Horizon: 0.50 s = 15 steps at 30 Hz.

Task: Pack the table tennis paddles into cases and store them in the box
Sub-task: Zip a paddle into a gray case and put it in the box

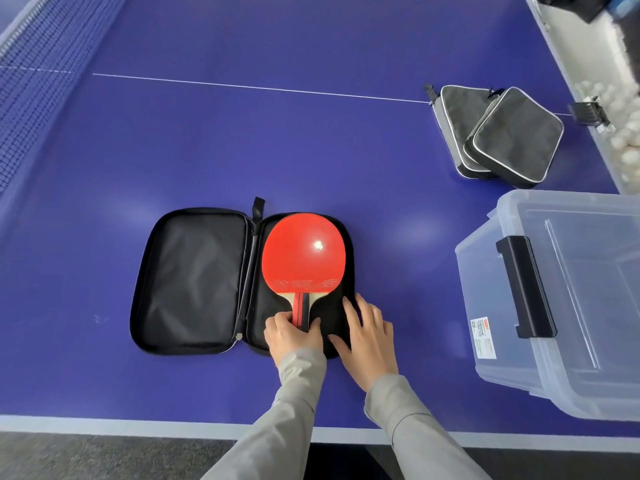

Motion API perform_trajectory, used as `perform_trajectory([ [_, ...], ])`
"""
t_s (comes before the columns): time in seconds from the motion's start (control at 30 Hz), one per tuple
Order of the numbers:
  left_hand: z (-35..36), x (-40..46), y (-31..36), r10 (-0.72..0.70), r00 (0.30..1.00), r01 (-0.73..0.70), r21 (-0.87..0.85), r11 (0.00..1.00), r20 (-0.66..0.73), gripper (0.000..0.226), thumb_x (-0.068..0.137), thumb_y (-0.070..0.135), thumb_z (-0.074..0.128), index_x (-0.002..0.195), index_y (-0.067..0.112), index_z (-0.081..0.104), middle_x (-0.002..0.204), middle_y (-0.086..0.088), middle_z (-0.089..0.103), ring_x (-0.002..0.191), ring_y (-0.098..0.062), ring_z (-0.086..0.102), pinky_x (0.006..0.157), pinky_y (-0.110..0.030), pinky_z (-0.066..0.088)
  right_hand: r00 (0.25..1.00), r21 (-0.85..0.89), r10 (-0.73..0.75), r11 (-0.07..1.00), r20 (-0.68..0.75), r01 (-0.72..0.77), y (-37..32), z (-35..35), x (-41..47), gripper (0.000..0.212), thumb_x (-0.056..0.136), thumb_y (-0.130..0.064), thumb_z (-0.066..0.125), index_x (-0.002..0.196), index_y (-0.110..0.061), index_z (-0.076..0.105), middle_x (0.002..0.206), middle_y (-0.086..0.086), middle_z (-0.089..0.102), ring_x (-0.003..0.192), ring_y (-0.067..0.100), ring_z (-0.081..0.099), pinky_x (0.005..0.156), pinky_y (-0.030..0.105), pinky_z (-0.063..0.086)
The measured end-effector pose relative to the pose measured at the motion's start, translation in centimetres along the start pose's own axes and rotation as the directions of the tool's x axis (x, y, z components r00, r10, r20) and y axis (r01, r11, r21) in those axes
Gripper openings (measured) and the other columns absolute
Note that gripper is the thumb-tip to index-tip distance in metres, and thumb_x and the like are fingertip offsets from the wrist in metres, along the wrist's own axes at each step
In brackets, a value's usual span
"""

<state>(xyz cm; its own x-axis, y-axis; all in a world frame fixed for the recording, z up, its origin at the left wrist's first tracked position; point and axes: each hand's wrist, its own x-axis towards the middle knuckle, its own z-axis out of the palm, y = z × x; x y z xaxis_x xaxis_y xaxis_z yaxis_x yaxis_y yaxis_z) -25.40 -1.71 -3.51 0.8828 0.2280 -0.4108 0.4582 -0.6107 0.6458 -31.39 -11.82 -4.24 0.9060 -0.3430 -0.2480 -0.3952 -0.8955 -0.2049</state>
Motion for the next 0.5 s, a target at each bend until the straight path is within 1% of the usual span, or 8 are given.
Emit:
perform_trajectory([
  [0.07, -0.6, 0.1, 0.1, 0.011, 1.0, -0.011, 0.026, 1.0, 0.017, 0.045, 0.069, 0.039, 0.077, 0.1, 0.013, 0.059, 0.106, 0.001, 0.047, 0.106, -0.021, 0.044, 0.093, -0.04, 0.043, 1.0, 0.003, -0.006, 1.0, -0.002, 0.006, 0.1, -0.1, 0.0, 0.065, 0.092, -0.053, 0.043, 0.147, -0.023, 0.025, 0.154, 0.001, 0.026, 0.136, 0.021, 0.031, 0.101, 0.037, 0.036],
  [0.13, -1.8, 0.6, -0.1, 0.033, 0.998, -0.035, 0.025, 0.999, 0.052, 0.056, 0.066, 0.047, 0.077, 0.11, 0.016, 0.059, 0.116, 0.002, 0.048, 0.112, -0.019, 0.042, 0.1, -0.04, 0.038, 1.0, 0.007, -0.015, 1.0, -0.005, 0.015, 0.2, -0.3, -0.1, 0.064, 0.093, -0.053, 0.041, 0.147, -0.023, 0.025, 0.153, 0.002, 0.027, 0.136, 0.021, 0.031, 0.103, 0.037, 0.035],
  [0.2, -3.7, 1.5, -0.7, 0.096, 0.993, -0.096, -0.002, 0.995, 0.069, 0.062, 0.068, 0.051, 0.076, 0.118, 0.019, 0.058, 0.121, 0.003, 0.048, 0.116, -0.019, 0.043, 0.104, -0.042, 0.035, 1.0, -0.01, -0.029, 1.0, -0.007, 0.029, 0.4, -0.4, -0.3, 0.063, 0.094, -0.052, 0.04, 0.147, -0.022, 0.027, 0.152, 0.003, 0.029, 0.136, 0.023, 0.033, 0.104, 0.038, 0.036],
  [0.27, -6.3, 2.9, -1.8, 0.172, 0.985, -0.171, -0.014, 0.985, 0.007, 0.055, 0.072, 0.048, 0.074, 0.117, 0.02, 0.059, 0.12, 0.0, 0.049, 0.115, -0.02, 0.044, 0.105, -0.044, 0.033, 1.0, -0.016, -0.013, 1.0, -0.025, 0.012, 0.9, -0.5, -0.5, 0.061, 0.094, -0.052, 0.04, 0.146, -0.021, 0.03, 0.151, 0.005, 0.032, 0.136, 0.024, 0.034, 0.104, 0.039, 0.035],
  [0.33, -9.2, 5.0, -3.3, 0.193, 0.975, -0.192, 0.026, 0.981, -0.111, 0.052, 0.075, 0.043, 0.073, 0.118, 0.017, 0.059, 0.124, -0.005, 0.048, 0.118, -0.025, 0.042, 0.106, -0.044, 0.03, 0.999, -0.018, 0.023, 1.0, -0.026, -0.024, 1.6, -0.5, -0.8, 0.061, 0.095, -0.052, 0.037, 0.146, -0.021, 0.029, 0.152, 0.004, 0.03, 0.138, 0.022, 0.031, 0.106, 0.039, 0.032],
  [0.43, -13.5, 8.5, -5.7, 0.147, 0.951, -0.113, 0.139, 0.984, -0.271, 0.059, 0.077, 0.041, 0.073, 0.124, 0.012, 0.054, 0.133, -0.011, 0.042, 0.123, -0.032, 0.035, 0.104, -0.047, 0.024, 0.998, -0.043, 0.058, 0.997, -0.004, -0.058, 2.7, -0.4, -1.1, 0.063, 0.095, -0.055, 0.032, 0.148, -0.021, 0.025, 0.155, 0.002, 0.025, 0.142, 0.019, 0.024, 0.109, 0.038, 0.028],
  [0.5, -15.8, 10.5, -7.0, 0.062, 0.947, -0.004, 0.18, 0.984, -0.316, 0.066, 0.079, 0.041, 0.071, 0.131, 0.008, 0.047, 0.138, -0.012, 0.037, 0.125, -0.036, 0.032, 0.104, -0.05, 0.023, 0.997, -0.056, 0.07, 0.996, 0.011, -0.07, 3.0, -0.3, -1.2, 0.063, 0.095, -0.055, 0.03, 0.148, -0.022, 0.023, 0.156, 0.001, 0.023, 0.143, 0.018, 0.021, 0.11, 0.037, 0.026],
])
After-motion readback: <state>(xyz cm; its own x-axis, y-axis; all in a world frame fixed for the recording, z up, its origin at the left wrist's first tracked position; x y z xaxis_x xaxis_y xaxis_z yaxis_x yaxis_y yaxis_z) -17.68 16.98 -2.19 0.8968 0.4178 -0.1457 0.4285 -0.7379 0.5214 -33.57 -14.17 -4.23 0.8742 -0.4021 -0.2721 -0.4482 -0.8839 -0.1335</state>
